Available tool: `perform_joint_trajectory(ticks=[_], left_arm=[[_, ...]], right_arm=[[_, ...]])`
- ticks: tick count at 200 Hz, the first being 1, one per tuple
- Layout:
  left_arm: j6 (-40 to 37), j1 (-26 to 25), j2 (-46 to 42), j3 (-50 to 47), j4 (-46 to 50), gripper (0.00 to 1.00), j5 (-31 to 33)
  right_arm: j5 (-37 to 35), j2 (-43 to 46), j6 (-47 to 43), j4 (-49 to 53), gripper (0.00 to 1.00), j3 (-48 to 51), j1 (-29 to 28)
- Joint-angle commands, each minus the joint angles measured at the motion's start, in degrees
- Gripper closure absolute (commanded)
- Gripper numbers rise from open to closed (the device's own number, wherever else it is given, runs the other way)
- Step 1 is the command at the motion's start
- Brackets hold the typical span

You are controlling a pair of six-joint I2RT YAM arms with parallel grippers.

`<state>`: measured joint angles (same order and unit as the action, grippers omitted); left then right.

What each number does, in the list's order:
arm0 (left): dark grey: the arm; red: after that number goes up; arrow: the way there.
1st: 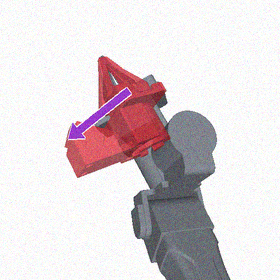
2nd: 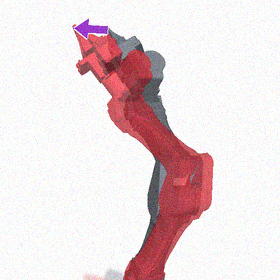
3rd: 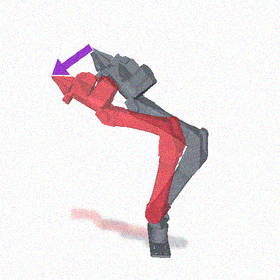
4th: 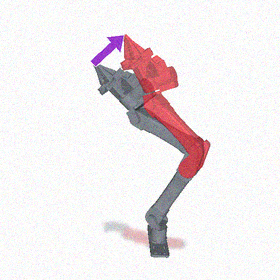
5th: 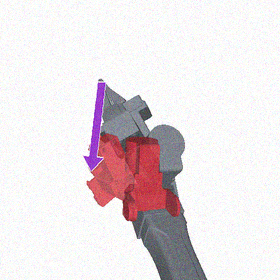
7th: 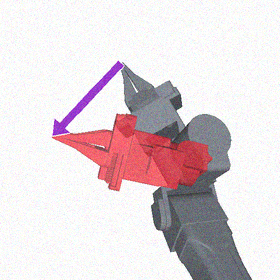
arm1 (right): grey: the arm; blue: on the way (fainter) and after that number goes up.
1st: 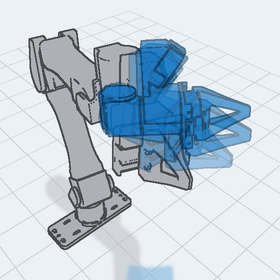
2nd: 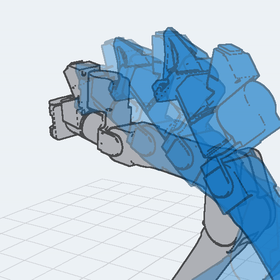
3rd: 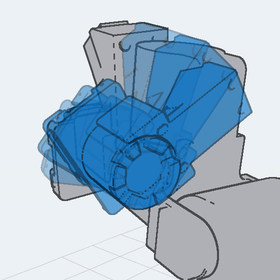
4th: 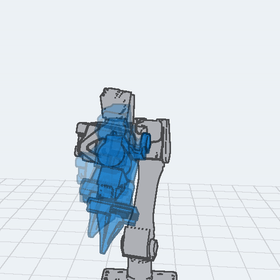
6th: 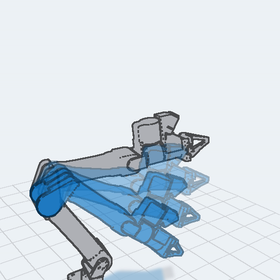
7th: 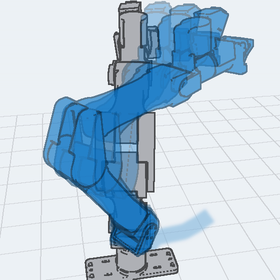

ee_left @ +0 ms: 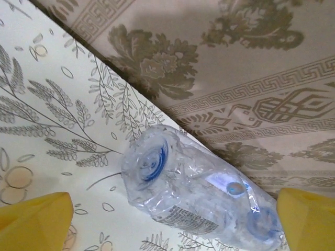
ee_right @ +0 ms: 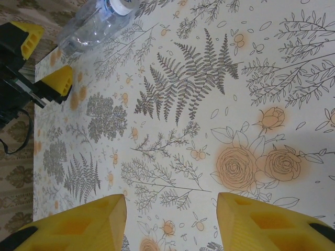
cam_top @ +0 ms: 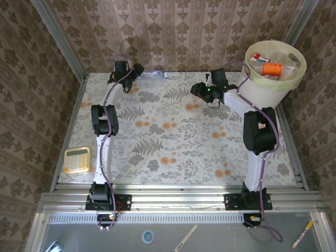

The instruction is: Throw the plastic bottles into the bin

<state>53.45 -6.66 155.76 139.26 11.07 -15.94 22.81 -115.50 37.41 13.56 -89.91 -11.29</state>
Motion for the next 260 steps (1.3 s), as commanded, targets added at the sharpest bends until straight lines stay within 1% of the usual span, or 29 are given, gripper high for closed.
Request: perform_joint_trajectory(ticks=[1,26,49,70,81,96,112,124,137,150,174,198,212,244,260], left_arm=[[8.04,-0.15,-0.46,-1.31,-4.32,0.0,-2.51],[12.77,-0.96,3.64,4.44,-4.09,0.0,-4.68],[16.5,-1.85,5.89,5.74,-6.61,0.0,-4.1],[19.92,-2.61,10.45,11.26,-6.94,0.0,-4.98],[21.48,-3.13,11.83,12.0,-7.82,0.0,-4.74],[23.54,-3.63,12.99,11.91,-9.61,0.0,-3.57],[26.25,-4.05,15.04,12.78,-13.61,0.0,-1.5],[28.0,-4.45,17.42,15.72,-16.61,0.0,0.39],[28.83,-4.77,19.73,19.5,-17.34,0.02,2.81],[28.91,-5.11,20.03,18.8,-22.79,0.03,5.71],[28.37,-4.8,20.28,19.11,-27.1,0.1,7.76],[28.08,-4.24,20.29,18.89,-27.9,0.2,6.18],[28.09,-4.31,20.33,17.89,-31.12,0.25,6.09],[29.72,-4.19,19.69,14.17,-39.1,0.4,5.47],[29.33,-4.38,17.12,9.15,-41.78,0.45,4.27]], right_arm=[[0.85,0.81,-1.62,1.1,0.49,0.24,-0.22],[0.58,0.89,-2.68,2.01,0.49,0.12,-0.14],[0.57,0.81,-2.84,1.88,0.49,0.59,-0.08],[0.69,0.42,-3.2,2.34,0.49,0.34,0.0],[0.68,0.21,-3.46,2.68,0.49,0.0,0.06],[0.88,0.18,-3.63,2.77,0.49,-0.21,0.26],[1.17,0.05,-3.85,3.09,0.49,-0.4,0.31],[1.37,0.1,-4.35,3.32,0.49,-0.28,0.34],[1.51,0.1,-4.61,3.88,0.49,-0.29,0.35],[1.98,0.2,-5.18,3.92,0.49,-0.02,0.39],[1.98,0.45,-5.85,4.94,0.49,0.51,0.61],[1.98,0.5,-6.16,5.43,0.49,0.7,0.75],[2.16,0.43,-6.12,5.17,0.49,0.7,0.74],[2.12,0.6,-5.92,5.25,0.49,0.78,0.74],[1.72,1.06,-6.03,5.1,0.49,1.72,0.75]])
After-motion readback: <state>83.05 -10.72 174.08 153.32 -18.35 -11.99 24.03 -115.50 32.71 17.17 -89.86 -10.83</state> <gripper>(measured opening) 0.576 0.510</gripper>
